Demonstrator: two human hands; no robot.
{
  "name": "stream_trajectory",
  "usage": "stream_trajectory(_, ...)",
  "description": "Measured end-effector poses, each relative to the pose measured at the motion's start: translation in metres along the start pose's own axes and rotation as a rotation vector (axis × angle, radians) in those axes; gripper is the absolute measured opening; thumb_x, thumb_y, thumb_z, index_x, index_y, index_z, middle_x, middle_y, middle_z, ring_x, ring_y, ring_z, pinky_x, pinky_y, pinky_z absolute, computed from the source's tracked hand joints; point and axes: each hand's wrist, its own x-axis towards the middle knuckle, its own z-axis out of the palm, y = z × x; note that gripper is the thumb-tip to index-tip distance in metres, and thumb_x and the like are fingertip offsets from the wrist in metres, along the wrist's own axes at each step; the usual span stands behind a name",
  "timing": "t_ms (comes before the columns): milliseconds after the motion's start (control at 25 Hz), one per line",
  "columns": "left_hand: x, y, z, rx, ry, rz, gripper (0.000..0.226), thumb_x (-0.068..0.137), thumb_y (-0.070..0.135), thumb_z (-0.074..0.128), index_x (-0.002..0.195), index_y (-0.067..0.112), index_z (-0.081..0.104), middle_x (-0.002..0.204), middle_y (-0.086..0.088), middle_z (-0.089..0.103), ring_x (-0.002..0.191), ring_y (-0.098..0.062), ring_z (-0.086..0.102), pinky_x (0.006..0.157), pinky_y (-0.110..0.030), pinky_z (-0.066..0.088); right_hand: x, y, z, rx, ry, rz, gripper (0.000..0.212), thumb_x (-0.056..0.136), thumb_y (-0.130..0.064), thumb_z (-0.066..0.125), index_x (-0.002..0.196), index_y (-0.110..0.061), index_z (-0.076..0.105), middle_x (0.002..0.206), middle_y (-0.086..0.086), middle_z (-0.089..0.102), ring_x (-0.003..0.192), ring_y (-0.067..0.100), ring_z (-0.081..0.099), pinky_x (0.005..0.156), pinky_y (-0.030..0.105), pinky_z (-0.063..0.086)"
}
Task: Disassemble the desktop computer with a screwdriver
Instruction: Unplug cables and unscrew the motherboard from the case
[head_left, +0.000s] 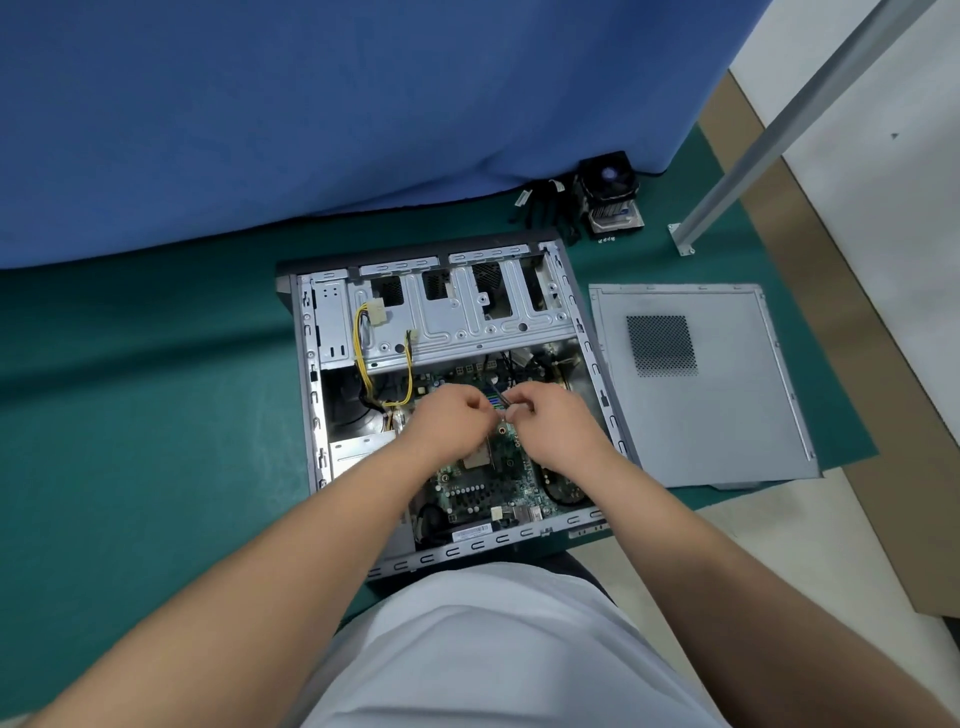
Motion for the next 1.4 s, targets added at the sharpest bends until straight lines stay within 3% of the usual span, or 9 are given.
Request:
stream_trajectory(80, -0.005, 0.009, 0.009, -0.481, -0.054, -0.203, 0.01, 0.093, 0.004, 0.067, 0.101, 0.005, 0.073, 0.093, -0.015, 0.078, 0.077, -0.025, 0.075, 0.073, -0.042, 0.065, -0.004, -0.003, -0.003, 0.059, 0.033, 0.003, 0.03, 0.102, -0.018, 0.053, 0.125, -0.025, 0.07, 0.117, -0.005, 0.072, 0.079, 0.006, 0.062, 0.071, 0.019, 0.044)
stream_trajectory(200, -0.012, 0.01, 0.026, -0.863, -0.082, -0.284, 0.018, 0.093, -0.01, 0.058, 0.104, 0.0, 0.069, 0.087, -0.015, 0.073, 0.068, -0.018, 0.069, 0.061, -0.026, 0.061, -0.012, -0.004, -0.003, 0.141, 0.088, 0.008, 0.024, 0.098, -0.016, 0.059, 0.111, -0.027, 0.076, 0.105, -0.005, 0.076, 0.08, 0.003, 0.069, 0.075, 0.019, 0.053)
stream_trajectory(360, -0.013, 0.008, 0.035, -1.194, -0.082, -0.315, 0.018, 0.095, 0.011, 0.052, 0.103, -0.001, 0.062, 0.085, -0.012, 0.074, 0.068, -0.018, 0.07, 0.061, -0.029, 0.059, -0.018, -0.003, -0.001, 0.121, 0.109, -0.045, 0.023, 0.097, -0.021, 0.063, 0.116, -0.026, 0.076, 0.108, -0.005, 0.074, 0.089, 0.007, 0.064, 0.074, 0.016, 0.048)
stream_trajectory(480, -0.009, 0.012, 0.039, -1.139, -0.024, -0.356, 0.032, 0.103, 0.031, 0.06, 0.116, 0.003, 0.066, 0.101, -0.013, 0.074, 0.088, -0.022, 0.068, 0.067, -0.033, 0.059, -0.018, -0.001, 0.001, 0.051, 0.033, -0.123, 0.025, 0.101, -0.023, 0.057, 0.117, -0.025, 0.076, 0.113, 0.004, 0.068, 0.098, 0.018, 0.065, 0.082, 0.025, 0.049)
stream_trajectory(680, -0.011, 0.013, 0.042, -1.08, 0.027, -0.407, 0.024, 0.103, 0.029, 0.061, 0.112, 0.008, 0.066, 0.076, -0.004, 0.076, 0.071, -0.018, 0.071, 0.06, -0.032, 0.059, -0.013, 0.008, -0.01, 0.075, -0.032, -0.069, 0.033, 0.1, -0.012, 0.047, 0.112, -0.028, 0.073, 0.108, 0.0, 0.073, 0.083, 0.015, 0.065, 0.069, 0.029, 0.054)
stream_trajectory(840, -0.011, 0.012, 0.034, -1.004, 0.021, -0.4, 0.024, 0.105, 0.025, 0.058, 0.116, 0.006, 0.065, 0.093, -0.009, 0.073, 0.08, -0.023, 0.07, 0.072, -0.04, 0.064, -0.007, 0.006, -0.014, -0.134, -0.031, -0.187, 0.028, 0.097, -0.012, 0.051, 0.104, -0.033, 0.067, 0.089, -0.001, 0.07, 0.08, 0.022, 0.065, 0.071, 0.041, 0.058)
stream_trajectory(1160, -0.015, 0.006, 0.022, -0.85, 0.059, -0.408, 0.031, 0.109, 0.024, 0.047, 0.098, 0.004, 0.066, 0.083, -0.012, 0.077, 0.08, -0.027, 0.075, 0.076, -0.041, 0.064, -0.003, 0.032, -0.019, -0.319, -0.033, -0.326, 0.01, 0.095, -0.017, 0.065, 0.104, -0.02, 0.069, 0.103, 0.0, 0.065, 0.094, 0.022, 0.063, 0.08, 0.035, 0.053)
stream_trajectory(1280, -0.017, 0.006, 0.021, -0.784, 0.108, -0.366, 0.022, 0.11, 0.018, 0.044, 0.106, 0.002, 0.06, 0.082, -0.015, 0.076, 0.066, -0.023, 0.071, 0.065, -0.037, 0.064, -0.012, 0.047, -0.032, -0.167, 0.058, -0.405, 0.005, 0.093, -0.019, 0.071, 0.097, -0.018, 0.068, 0.108, -0.007, 0.061, 0.087, 0.011, 0.061, 0.078, 0.028, 0.051)
stream_trajectory(1400, -0.017, 0.006, 0.018, -0.653, 0.152, -0.298, 0.014, 0.109, 0.013, 0.045, 0.113, 0.005, 0.056, 0.075, -0.011, 0.072, 0.057, -0.017, 0.062, 0.054, -0.027, 0.055, -0.016, 0.052, -0.057, 0.048, 0.091, -0.333, 0.011, 0.093, -0.026, 0.074, 0.09, -0.026, 0.063, 0.088, -0.012, 0.068, 0.07, -0.002, 0.061, 0.061, 0.014, 0.047)
